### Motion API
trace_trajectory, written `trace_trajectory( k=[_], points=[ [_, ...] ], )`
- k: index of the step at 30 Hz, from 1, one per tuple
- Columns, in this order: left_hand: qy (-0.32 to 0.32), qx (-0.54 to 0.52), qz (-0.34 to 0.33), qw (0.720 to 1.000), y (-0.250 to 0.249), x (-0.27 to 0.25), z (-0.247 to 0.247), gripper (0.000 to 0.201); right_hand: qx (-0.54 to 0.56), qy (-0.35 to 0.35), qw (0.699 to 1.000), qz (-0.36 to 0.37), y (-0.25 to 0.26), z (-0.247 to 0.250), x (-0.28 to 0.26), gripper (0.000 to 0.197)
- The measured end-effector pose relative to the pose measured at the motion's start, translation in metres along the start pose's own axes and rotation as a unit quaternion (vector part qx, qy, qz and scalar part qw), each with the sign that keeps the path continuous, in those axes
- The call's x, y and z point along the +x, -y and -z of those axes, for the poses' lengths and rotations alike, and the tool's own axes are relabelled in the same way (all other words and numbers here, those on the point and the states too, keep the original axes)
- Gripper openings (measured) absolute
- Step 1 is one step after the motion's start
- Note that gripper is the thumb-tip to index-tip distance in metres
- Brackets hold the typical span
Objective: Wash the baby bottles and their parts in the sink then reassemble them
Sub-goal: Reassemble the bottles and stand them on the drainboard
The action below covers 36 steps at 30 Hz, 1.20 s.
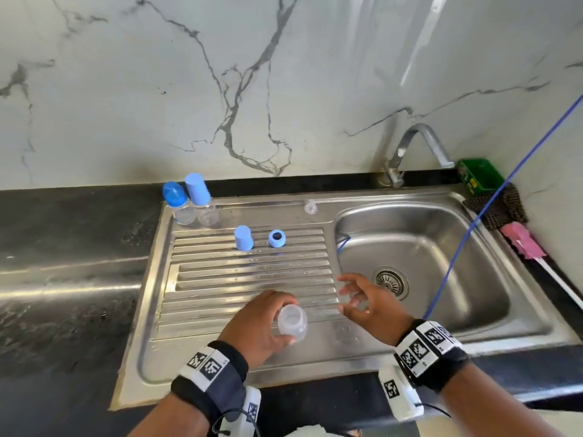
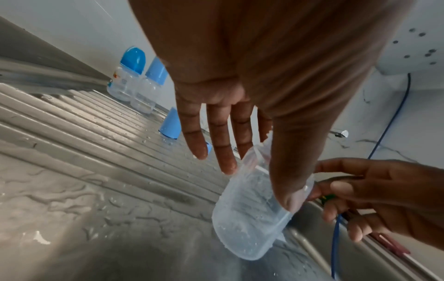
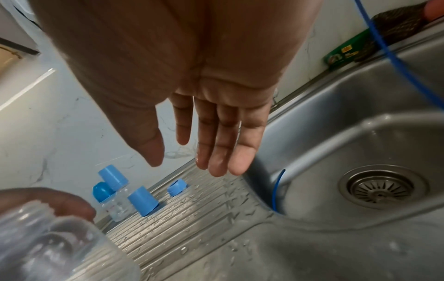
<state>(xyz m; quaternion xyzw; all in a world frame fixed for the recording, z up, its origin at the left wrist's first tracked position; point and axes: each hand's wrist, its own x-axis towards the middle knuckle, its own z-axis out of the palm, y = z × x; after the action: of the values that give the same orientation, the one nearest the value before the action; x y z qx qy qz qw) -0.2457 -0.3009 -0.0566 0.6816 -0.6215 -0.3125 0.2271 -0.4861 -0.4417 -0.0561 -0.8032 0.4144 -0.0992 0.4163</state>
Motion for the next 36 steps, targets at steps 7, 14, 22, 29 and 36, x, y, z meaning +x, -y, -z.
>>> trace_trajectory(
  k=[7, 14, 22, 29, 36],
  points=[
    [0.038, 0.055, 0.017, 0.998, 0.004, 0.009, -0.024, 0.063, -0.009, -0.014, 1.000, -0.011, -0.021, 0.021, 0.004, 0.044],
    [0.057, -0.006, 0.043, 0.997, -0.004, 0.007, 0.000, 0.101, -0.013, -0.016, 1.000, 0.003, -0.012, 0.039, 0.032, 0.038],
    [-0.141, -0.083, 0.080, 0.983, 0.000, 0.015, 0.041, 0.041, -0.097, 0.056, 0.990, 0.084, 0.023, 0.011, 0.134, 0.031],
    [-0.184, -0.074, 0.085, 0.977, 0.017, 0.015, 0.048, 0.036, -0.166, 0.097, 0.980, 0.043, 0.047, -0.050, 0.214, 0.056],
    [-0.196, -0.093, 0.095, 0.971, 0.028, 0.031, 0.052, 0.036, -0.167, 0.094, 0.981, 0.042, 0.039, -0.067, 0.230, 0.048]
  ],
)
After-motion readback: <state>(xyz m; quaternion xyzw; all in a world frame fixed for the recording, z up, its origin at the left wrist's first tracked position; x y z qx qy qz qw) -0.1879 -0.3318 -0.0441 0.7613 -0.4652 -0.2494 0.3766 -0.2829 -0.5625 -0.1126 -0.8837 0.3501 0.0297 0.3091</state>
